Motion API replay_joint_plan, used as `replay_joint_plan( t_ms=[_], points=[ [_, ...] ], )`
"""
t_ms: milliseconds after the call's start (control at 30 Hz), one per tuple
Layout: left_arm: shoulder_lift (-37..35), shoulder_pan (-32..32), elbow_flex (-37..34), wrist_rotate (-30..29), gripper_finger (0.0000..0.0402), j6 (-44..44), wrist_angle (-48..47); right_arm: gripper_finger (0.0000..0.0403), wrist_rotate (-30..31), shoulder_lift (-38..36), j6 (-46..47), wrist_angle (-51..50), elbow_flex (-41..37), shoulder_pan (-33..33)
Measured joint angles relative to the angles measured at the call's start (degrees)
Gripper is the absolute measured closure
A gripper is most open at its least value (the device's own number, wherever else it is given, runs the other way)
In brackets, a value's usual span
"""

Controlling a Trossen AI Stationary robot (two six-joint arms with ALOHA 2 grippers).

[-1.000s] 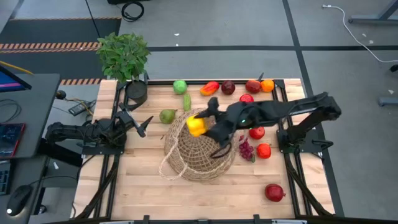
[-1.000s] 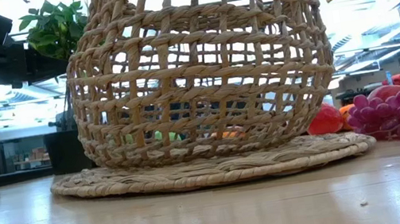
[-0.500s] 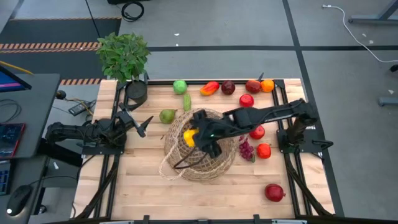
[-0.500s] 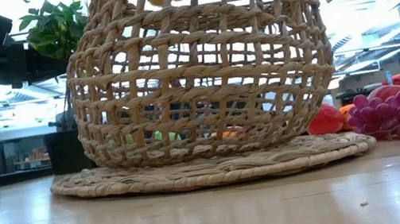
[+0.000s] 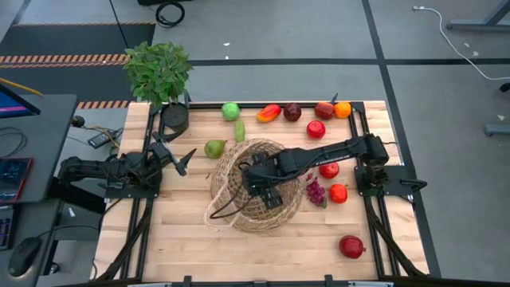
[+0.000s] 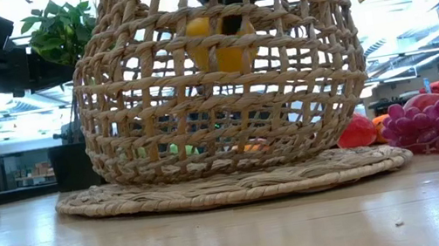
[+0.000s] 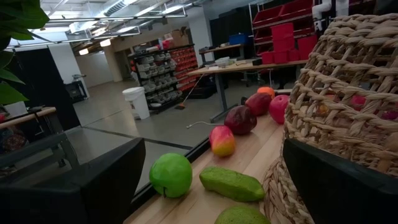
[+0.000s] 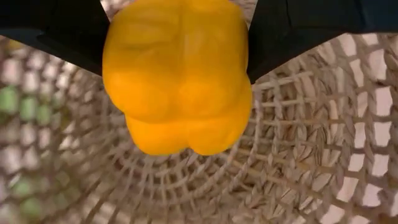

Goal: Build produce basket
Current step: Put the bell pepper into the woven basket, then put the red apple into the woven basket

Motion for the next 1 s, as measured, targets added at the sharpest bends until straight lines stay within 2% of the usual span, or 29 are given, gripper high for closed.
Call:
replay_joint_plan(
  t_ms=[367, 533, 667, 833, 1000],
  points=[
    [-0.01, 0.01, -0.01, -0.01, 0.0014, -0.02, 0.00, 0.0085, -0.09, 7.25, 3.19, -5.49, 0.02, -0.73],
    [-0.01, -0.01, 0.00, 0.01, 0.0014, 0.00, 0.00, 0.0083, -4.46, 6.96, 2.69, -4.96, -0.33, -1.49],
    [0.01, -0.01, 0.00, -0.01, 0.0014, 0.00, 0.00, 0.0058, -9.44, 6.89, 0.83, -5.39, -0.46, -2.37],
    [0.00, 0.01, -0.01, 0.00, 0.0014, 0.00, 0.00, 0.0011, -10.34, 6.02, 0.83, -6.51, -0.35, -3.15],
    [0.00, 0.00, 0.00, 0.01, 0.0014, 0.02, -0.03, 0.0015, -9.90, 4.70, 1.09, -10.22, 4.08, -3.75]
  ],
)
